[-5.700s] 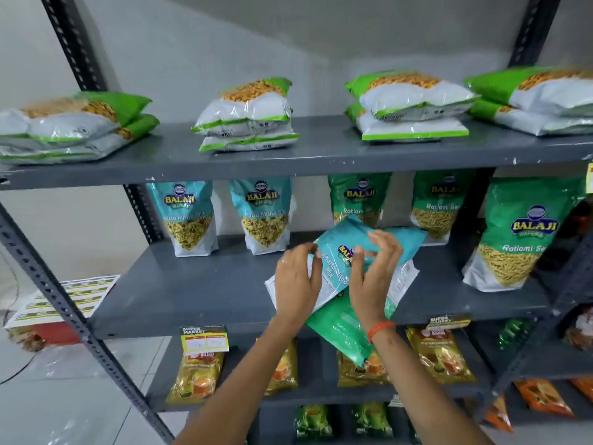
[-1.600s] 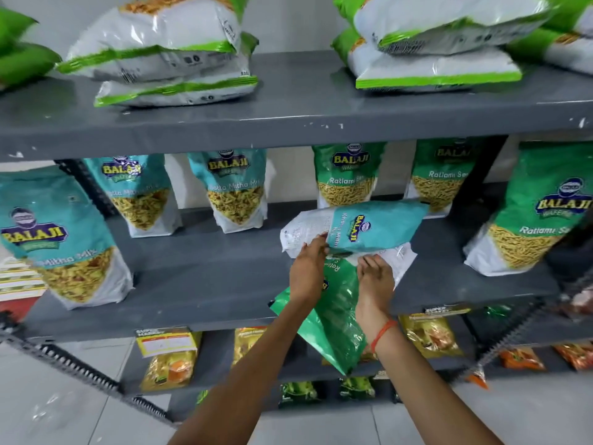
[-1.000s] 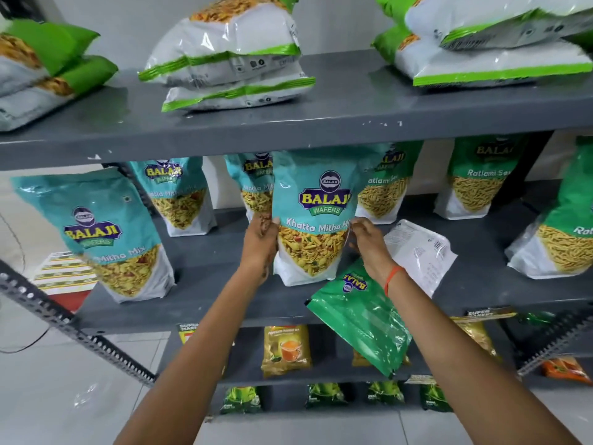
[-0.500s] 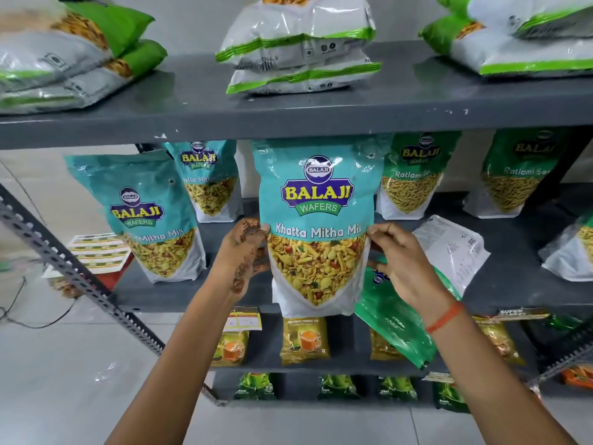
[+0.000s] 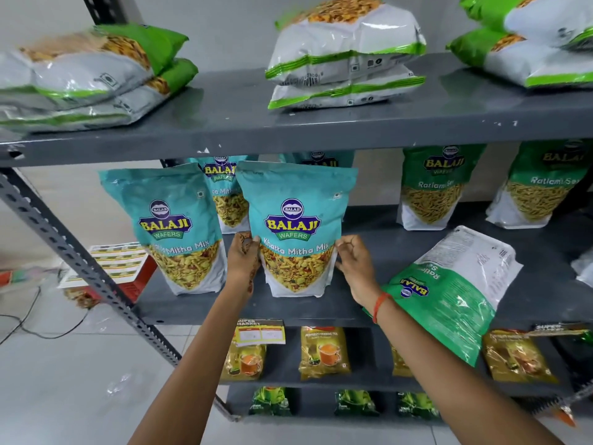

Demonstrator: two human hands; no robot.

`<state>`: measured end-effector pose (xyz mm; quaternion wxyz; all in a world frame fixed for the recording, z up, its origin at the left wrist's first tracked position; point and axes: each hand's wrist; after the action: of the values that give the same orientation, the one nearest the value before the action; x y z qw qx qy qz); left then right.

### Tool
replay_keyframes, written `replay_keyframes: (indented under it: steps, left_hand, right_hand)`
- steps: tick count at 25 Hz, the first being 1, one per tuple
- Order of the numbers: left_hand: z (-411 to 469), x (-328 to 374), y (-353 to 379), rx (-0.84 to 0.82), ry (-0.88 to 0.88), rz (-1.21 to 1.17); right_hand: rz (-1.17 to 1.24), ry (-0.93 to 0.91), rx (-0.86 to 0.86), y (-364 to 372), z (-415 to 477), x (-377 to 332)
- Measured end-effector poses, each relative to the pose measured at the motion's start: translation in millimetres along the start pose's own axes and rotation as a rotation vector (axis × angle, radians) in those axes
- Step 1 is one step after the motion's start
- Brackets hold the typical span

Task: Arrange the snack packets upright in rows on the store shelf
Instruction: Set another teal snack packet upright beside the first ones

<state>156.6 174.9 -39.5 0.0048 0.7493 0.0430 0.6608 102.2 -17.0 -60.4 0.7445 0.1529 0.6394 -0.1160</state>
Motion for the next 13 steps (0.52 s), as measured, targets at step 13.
replay_keyframes:
  steps: [13]
  left_hand:
    - [-70.4,-28.5,61.3,0.190,0.587,0.448]
  right_hand:
    - [-0.255,-0.421,0.131,-24.5,-5.5,-3.1]
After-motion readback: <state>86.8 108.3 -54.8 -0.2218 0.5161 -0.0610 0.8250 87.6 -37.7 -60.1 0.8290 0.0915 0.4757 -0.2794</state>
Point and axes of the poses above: each hand's wrist, its own z-axis towards the middle knuckle, its own y-axis out of the palm, x = y × z, and after that the axes turned 6 degrees about -y, right-handed
